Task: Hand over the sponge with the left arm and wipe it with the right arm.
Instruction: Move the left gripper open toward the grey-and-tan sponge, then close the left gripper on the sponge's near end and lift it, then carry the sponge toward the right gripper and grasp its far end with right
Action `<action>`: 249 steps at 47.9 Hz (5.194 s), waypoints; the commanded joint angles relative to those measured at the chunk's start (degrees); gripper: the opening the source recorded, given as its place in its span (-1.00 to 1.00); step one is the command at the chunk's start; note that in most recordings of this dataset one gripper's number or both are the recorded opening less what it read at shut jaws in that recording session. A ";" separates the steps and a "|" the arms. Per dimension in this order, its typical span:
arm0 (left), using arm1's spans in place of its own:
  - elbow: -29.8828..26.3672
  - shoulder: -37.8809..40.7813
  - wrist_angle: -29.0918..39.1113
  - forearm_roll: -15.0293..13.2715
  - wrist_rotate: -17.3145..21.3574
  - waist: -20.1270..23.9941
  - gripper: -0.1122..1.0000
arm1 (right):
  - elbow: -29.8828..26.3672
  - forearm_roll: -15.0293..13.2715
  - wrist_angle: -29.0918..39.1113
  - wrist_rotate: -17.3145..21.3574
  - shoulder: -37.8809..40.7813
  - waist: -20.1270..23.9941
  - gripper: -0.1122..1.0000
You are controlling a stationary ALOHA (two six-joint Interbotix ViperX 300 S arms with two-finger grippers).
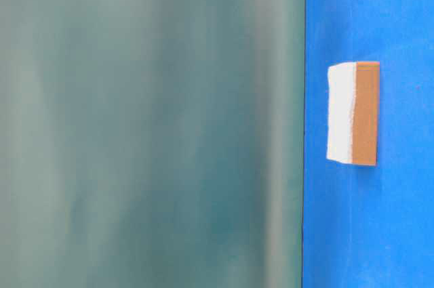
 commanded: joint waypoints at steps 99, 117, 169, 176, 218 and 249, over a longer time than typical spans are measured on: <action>-37.44 71.28 8.70 -1.23 16.35 18.46 0.88 | -2.99 0.09 6.94 0.00 3.69 -1.49 -0.79; -38.94 71.37 12.48 -1.23 13.01 18.54 0.44 | -2.99 0.09 7.38 0.00 3.69 -1.58 -0.79; -37.09 50.27 24.79 -1.49 2.20 3.96 -0.38 | -4.75 0.18 9.23 0.53 5.54 -4.22 -0.79; -37.18 50.36 24.70 -1.49 2.29 3.96 -0.38 | -5.98 0.26 9.76 1.85 8.00 -4.22 -0.79; -37.35 50.54 24.70 -1.14 2.90 3.96 -0.42 | -22.68 0.53 12.74 9.23 35.16 -4.22 0.54; -37.18 50.45 24.43 -1.14 4.66 3.96 -0.42 | -29.88 0.62 20.04 10.20 46.67 -4.31 0.54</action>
